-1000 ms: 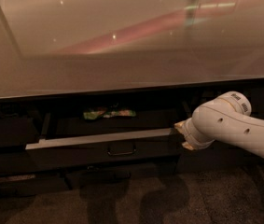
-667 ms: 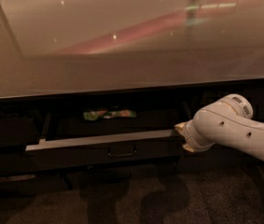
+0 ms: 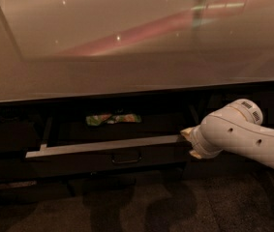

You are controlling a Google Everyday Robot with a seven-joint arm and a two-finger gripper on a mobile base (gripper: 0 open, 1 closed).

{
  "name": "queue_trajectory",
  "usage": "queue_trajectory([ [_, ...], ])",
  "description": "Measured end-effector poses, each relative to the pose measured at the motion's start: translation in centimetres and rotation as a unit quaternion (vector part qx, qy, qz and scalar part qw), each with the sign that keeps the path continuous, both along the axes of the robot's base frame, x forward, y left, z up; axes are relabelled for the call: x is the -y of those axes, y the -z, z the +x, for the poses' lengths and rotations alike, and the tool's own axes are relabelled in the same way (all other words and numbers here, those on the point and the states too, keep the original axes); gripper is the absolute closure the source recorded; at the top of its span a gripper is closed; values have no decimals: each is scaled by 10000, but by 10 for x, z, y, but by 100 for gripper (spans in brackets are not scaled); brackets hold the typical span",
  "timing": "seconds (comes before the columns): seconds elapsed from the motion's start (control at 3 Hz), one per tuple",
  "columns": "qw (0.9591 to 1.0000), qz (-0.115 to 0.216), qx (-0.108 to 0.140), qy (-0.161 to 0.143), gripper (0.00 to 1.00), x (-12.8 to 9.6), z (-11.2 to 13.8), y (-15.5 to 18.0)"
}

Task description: Open top drawer

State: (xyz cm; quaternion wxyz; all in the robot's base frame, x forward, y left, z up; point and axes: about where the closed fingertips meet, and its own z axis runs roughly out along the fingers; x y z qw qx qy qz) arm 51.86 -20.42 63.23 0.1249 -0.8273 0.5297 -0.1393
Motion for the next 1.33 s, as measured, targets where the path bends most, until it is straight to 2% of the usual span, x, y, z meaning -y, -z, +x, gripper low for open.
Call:
queue_trajectory([
  [1.0,9997,16,258,34,100,-4,-5,-15],
  [1.33,9996,22,264,36,100,-4,-6,-16],
])
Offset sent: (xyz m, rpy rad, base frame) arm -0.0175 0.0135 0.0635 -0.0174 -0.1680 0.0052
